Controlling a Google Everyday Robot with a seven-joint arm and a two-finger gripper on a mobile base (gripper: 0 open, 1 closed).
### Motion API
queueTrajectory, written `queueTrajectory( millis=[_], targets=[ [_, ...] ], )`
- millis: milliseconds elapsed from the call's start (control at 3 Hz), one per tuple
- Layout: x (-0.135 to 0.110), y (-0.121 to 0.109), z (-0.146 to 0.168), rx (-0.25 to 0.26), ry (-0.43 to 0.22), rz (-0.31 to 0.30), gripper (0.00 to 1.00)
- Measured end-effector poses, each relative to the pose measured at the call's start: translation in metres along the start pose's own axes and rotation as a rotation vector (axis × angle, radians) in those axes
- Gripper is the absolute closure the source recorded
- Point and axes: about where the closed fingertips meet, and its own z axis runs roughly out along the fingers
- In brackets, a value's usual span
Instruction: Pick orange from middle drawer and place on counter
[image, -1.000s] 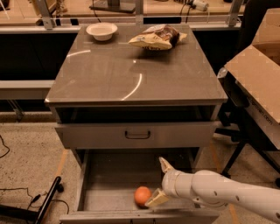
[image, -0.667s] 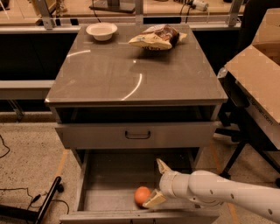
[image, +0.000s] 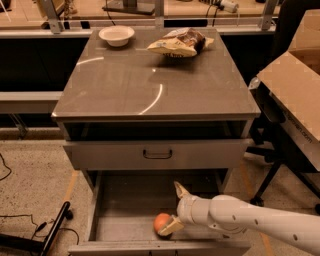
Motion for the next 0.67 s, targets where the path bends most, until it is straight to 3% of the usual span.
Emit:
queueTrajectory(
  millis=[667],
  targets=[
    [0.005,0.0063,0.0191,-0.004,-0.038,0.008,0.0]
  ],
)
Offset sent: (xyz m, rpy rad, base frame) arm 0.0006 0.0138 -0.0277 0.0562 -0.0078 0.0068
